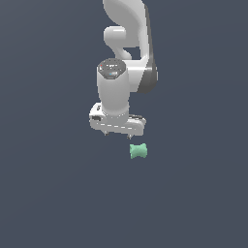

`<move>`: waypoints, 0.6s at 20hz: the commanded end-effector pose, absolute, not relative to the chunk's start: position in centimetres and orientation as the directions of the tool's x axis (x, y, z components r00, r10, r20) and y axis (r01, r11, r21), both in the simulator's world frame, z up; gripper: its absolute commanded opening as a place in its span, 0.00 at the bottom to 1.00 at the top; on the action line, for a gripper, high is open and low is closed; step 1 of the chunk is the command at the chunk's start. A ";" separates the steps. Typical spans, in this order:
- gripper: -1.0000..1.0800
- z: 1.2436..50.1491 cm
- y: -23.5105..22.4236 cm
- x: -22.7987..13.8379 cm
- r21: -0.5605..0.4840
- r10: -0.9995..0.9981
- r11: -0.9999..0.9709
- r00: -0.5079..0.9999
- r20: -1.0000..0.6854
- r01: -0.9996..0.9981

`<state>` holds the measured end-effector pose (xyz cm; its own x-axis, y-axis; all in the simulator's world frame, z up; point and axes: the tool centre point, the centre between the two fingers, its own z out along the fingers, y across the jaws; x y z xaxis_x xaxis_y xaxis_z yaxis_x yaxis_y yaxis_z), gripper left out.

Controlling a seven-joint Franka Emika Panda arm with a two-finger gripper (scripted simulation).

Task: Pick up the object and move it to a goal position.

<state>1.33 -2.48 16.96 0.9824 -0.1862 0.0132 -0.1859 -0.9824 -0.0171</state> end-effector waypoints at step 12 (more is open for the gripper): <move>0.96 15.3 -0.2 1.7 -0.019 -0.479 -0.878 0.878 0.001 -0.479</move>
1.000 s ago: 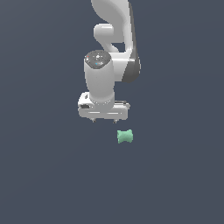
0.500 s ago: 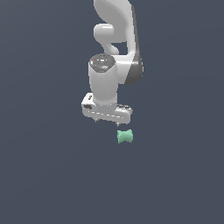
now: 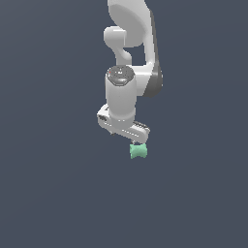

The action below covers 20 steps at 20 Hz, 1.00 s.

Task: Pick up the object and move it to a goal position.

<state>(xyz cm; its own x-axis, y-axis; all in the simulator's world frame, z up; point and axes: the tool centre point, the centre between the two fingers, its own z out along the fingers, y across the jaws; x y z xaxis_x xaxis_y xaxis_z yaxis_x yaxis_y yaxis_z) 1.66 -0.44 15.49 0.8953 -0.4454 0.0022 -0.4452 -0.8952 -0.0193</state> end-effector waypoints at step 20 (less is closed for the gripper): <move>0.96 12.8 3.3 2.0 -0.009 -0.829 -0.559 0.559 -0.009 -0.829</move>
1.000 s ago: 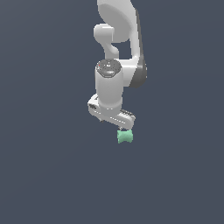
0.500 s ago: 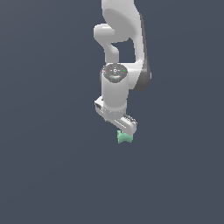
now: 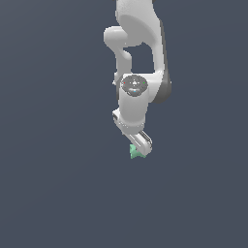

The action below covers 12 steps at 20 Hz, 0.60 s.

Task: Pick up the object and move it to a goal position.

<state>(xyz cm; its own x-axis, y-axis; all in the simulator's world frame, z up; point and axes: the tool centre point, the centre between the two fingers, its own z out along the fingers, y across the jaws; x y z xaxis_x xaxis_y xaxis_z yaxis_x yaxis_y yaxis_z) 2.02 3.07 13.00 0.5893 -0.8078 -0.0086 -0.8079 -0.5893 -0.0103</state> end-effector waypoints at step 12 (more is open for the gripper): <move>0.96 11.4 5.4 2.1 -0.002 -0.953 -0.302 0.302 -0.006 -0.953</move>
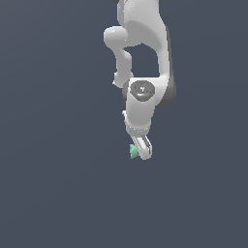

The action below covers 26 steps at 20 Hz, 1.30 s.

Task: Pick up the object and move it to a goal position.

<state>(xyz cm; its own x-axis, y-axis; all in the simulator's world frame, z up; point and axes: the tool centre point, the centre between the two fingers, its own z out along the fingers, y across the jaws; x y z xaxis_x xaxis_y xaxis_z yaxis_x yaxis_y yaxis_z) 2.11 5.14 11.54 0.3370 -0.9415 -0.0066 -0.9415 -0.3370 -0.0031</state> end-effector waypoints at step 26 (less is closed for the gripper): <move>0.96 8.9 6.9 2.1 0.000 -0.996 -0.091 0.091 0.000 -0.996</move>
<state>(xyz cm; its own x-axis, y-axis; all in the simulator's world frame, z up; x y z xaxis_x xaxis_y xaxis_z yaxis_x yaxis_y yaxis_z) 2.15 6.96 9.45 0.0920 -0.9958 -0.0003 -0.9958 -0.0920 -0.0012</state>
